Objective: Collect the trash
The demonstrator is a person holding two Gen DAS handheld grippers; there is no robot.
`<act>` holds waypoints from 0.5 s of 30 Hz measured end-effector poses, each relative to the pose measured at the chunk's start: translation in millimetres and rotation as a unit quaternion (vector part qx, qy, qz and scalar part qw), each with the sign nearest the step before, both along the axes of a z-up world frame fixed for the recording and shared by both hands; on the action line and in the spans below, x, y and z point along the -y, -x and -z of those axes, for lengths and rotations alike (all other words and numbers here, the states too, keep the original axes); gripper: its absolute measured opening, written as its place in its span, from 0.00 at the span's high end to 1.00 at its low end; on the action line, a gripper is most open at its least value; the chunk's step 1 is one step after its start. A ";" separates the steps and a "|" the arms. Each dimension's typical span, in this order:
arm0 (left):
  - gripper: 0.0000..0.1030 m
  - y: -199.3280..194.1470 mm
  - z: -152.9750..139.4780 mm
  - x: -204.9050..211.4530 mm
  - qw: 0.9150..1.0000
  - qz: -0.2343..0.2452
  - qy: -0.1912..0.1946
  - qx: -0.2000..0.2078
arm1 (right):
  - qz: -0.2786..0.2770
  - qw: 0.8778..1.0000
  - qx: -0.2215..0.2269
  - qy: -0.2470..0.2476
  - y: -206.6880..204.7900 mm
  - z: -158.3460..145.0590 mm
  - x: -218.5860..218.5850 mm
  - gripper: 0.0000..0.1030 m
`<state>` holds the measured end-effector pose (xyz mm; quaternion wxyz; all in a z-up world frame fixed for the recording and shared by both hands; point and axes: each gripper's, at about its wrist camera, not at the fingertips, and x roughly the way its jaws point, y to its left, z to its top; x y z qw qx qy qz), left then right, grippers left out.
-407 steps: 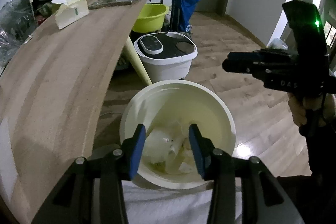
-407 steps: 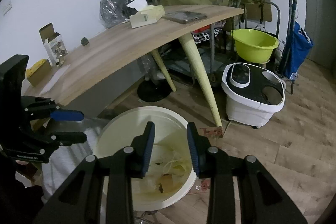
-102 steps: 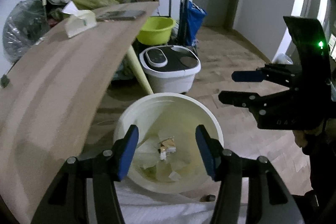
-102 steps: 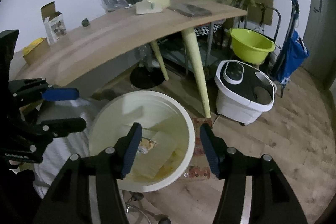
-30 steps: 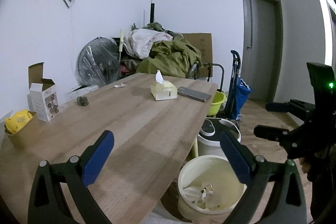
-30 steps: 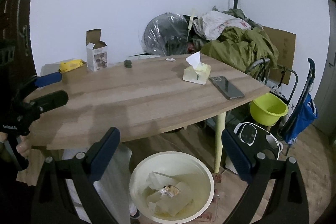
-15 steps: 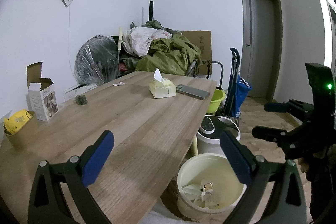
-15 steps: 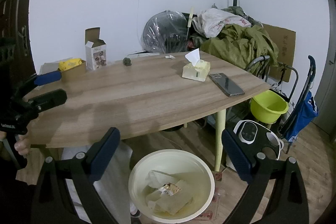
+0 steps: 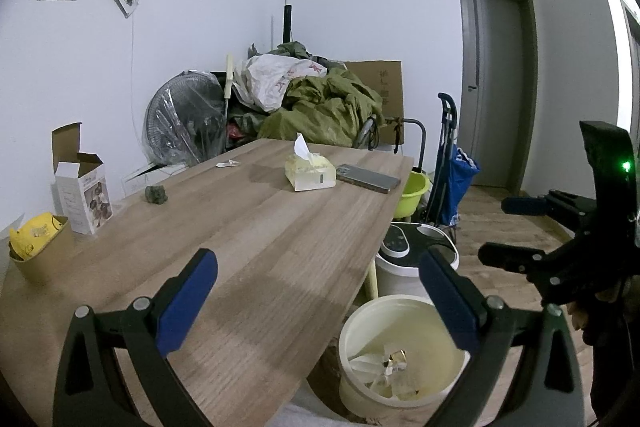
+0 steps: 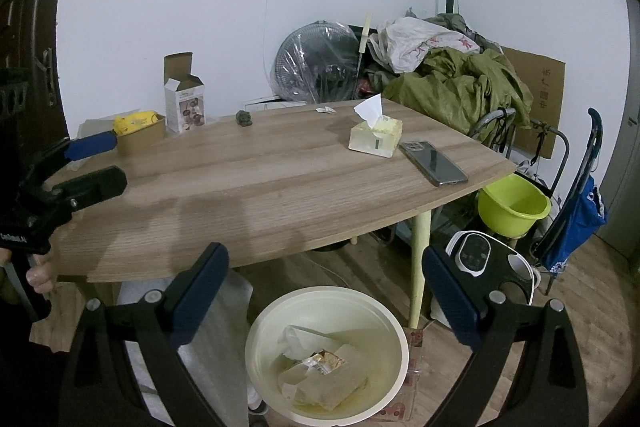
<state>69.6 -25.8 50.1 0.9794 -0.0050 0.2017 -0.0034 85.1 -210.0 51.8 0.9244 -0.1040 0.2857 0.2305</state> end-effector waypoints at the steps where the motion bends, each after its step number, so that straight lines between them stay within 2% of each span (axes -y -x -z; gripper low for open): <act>1: 0.02 -0.2 0.0 -0.1 1.000 0.000 0.000 0.000 | 0.000 1.000 0.000 0.000 -0.1 0.0 0.0 0.06; 15: 0.02 0.9 -2.9 -1.3 1.000 -0.002 0.001 0.004 | 0.000 1.000 0.000 0.000 0.2 0.0 -0.6 0.06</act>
